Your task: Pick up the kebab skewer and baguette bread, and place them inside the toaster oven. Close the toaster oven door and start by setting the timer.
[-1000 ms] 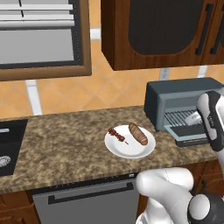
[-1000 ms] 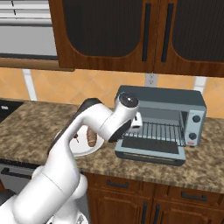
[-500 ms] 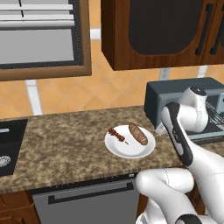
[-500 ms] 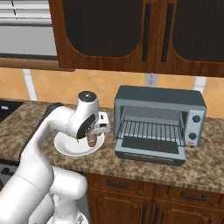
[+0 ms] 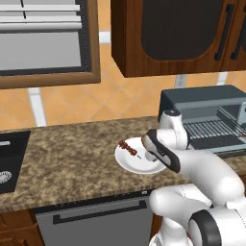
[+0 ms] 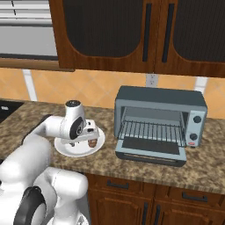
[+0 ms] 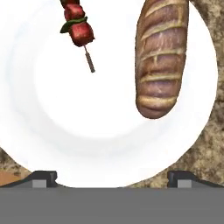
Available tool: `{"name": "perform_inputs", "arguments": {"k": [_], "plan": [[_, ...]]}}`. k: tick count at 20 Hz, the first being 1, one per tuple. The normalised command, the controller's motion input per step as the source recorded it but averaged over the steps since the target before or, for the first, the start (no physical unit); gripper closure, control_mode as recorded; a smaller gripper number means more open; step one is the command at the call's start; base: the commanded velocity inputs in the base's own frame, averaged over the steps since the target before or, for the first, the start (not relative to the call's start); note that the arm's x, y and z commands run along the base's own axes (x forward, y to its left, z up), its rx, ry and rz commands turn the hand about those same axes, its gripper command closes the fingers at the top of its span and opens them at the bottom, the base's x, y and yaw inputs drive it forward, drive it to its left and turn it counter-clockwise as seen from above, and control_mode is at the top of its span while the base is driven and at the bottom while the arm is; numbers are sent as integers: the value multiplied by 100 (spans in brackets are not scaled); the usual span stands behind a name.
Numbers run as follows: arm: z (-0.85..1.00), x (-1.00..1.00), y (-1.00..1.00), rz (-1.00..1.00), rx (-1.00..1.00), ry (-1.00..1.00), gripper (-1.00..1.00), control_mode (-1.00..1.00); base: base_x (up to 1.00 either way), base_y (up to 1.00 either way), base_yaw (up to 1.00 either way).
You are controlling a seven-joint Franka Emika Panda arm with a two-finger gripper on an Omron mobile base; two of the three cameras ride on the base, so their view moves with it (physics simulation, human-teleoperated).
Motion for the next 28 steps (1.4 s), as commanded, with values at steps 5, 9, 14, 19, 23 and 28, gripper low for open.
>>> {"name": "perform_inputs", "arguments": {"k": [5,9,14,19,23,28], "plan": [[-15,41,-6,0,0,9,-100,-100,0,0,0],[-42,36,-2,0,0,4,-100,-100,0,0,0],[-38,39,-5,0,0,0,-100,-100,0,0,0],[-40,35,0,0,0,0,-100,-100,0,0,0],[-19,22,0,0,0,0,-100,-100,0,0,0],[-8,-10,0,0,0,-3,100,-100,0,0,0]]}}
